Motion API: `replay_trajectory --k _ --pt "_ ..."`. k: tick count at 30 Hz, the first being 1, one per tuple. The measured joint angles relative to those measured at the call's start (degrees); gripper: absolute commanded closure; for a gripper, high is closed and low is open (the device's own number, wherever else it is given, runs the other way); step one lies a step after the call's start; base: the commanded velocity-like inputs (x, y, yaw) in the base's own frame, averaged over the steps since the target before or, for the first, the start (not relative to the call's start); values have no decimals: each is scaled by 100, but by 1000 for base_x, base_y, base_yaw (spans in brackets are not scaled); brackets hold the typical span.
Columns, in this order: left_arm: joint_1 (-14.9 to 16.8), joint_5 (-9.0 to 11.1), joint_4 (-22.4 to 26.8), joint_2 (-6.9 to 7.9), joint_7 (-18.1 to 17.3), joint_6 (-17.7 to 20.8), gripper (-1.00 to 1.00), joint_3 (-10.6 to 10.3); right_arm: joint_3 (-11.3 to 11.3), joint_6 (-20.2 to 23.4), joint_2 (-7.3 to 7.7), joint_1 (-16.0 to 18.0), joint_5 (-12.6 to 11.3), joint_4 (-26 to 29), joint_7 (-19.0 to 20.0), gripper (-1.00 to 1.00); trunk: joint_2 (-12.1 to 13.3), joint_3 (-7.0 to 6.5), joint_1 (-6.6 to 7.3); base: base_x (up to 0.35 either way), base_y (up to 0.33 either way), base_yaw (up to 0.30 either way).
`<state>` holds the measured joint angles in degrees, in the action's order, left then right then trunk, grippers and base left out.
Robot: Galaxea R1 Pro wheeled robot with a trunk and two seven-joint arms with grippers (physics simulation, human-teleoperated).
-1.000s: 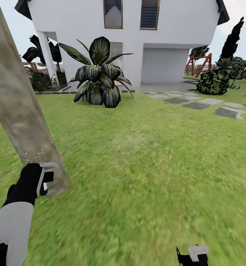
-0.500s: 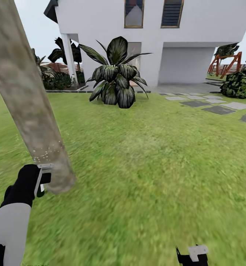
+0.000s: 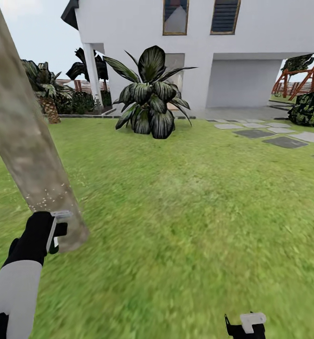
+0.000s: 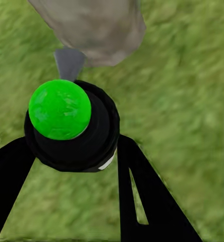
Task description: In the garden, pick up the pesticide atomizer on the floor and spray pesticide onto both trees until each tree trunk is fully covered.
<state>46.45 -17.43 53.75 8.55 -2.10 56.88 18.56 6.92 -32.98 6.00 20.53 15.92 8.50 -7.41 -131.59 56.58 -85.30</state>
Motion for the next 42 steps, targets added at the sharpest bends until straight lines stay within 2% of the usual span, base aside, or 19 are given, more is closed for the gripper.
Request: replay_trajectory --k 2,4,7,9,11,14,18,22,31,35,38,42 --pt "-137 15 -5 178 -3 -5 100 5 1 0 0 1 0 -1 -1 -100 0 0 0 146 -242 205" --pt "-195 80 -8 214 -4 -5 100 7 0 0 -1 1 0 -2 -1 -100 0 0 0 140 -246 260" --pt "-222 131 -14 138 2 -5 100 0 0 0 -1 2 0 -2 -3 -100 0 0 0 140 -247 274" --pt "-225 168 -18 -3 1 0 100 -2 0 0 -1 1 0 -2 -1 -100 0 0 0 153 -247 277" --pt "-226 148 -18 -127 2 -3 100 -2 0 0 -1 2 0 -2 0 -100 0 0 0 165 -245 277" --pt "-224 110 10 -203 3 -5 100 12 0 0 -1 1 0 -2 -2 -100 0 0 1 218 -201 277" --pt "-222 64 43 -155 4 -38 100 21 0 0 -1 1 0 -2 -1 -100 0 0 1 267 -159 277" --pt "-229 63 52 -35 4 -91 100 215 -1 1 -1 1 0 -2 -3 -100 0 0 1 280 -146 249" --pt "-229 95 48 -107 4 -103 100 202 1 0 0 0 0 0 -2 -100 0 0 -1 144 -234 15" --pt "-229 72 51 -82 4 -95 100 230 0 0 0 0 0 0 -2 -100 0 0 -4 -126 -219 48" --pt "-256 44 43 -8 3 -92 100 253 -1 1 -1 1 0 -1 -3 -100 0 0 -5 -319 -24 242" --pt "-426 45 43 60 -8 -103 100 407 -1 2 -1 0 0 -1 -1 -100 0 0 -5 -339 71 274"
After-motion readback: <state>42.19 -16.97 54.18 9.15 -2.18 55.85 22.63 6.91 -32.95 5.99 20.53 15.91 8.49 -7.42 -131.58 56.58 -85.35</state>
